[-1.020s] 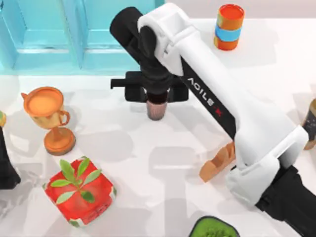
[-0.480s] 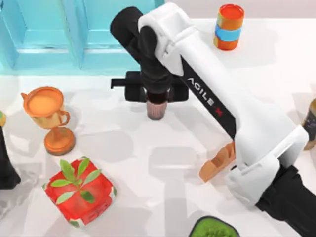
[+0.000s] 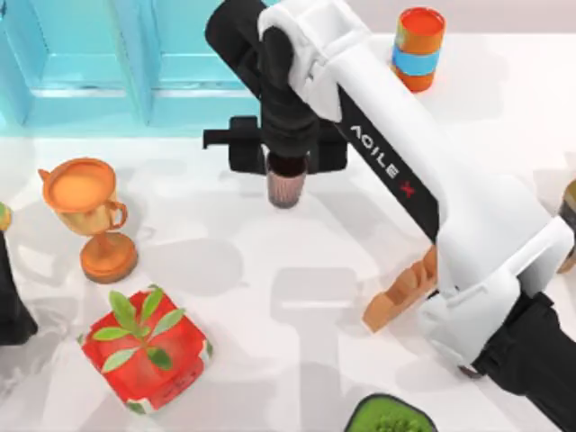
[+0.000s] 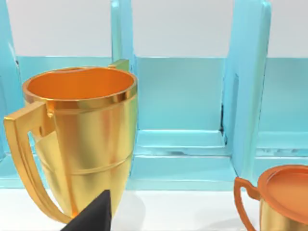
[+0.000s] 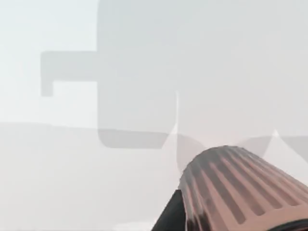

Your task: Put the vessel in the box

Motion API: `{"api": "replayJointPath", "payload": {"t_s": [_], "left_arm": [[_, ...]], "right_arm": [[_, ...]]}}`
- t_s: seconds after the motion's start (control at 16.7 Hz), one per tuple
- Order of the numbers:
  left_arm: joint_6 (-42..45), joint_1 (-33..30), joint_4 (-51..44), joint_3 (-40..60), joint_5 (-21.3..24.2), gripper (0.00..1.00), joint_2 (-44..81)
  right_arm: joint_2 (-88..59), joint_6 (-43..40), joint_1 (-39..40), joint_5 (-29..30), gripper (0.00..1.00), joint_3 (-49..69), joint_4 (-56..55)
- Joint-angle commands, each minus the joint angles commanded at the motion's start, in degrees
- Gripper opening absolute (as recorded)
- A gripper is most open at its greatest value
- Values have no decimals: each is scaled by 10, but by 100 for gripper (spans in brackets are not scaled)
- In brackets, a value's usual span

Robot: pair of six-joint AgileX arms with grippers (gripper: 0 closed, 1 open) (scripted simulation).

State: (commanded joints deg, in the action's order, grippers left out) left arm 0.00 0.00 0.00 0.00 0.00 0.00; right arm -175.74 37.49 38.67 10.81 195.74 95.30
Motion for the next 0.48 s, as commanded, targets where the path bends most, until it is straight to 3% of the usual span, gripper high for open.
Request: {"api": "replayJointPath", "payload": {"t_s": [0.24, 0.48], "left_arm": [[0, 0, 0, 0, 0, 100, 0], [0, 0, 0, 0, 0, 100, 0]], "right_arm": [[130, -74, -58, -31, 0, -88, -32], [329, -180, -180, -69, 0, -249, -95]]}}
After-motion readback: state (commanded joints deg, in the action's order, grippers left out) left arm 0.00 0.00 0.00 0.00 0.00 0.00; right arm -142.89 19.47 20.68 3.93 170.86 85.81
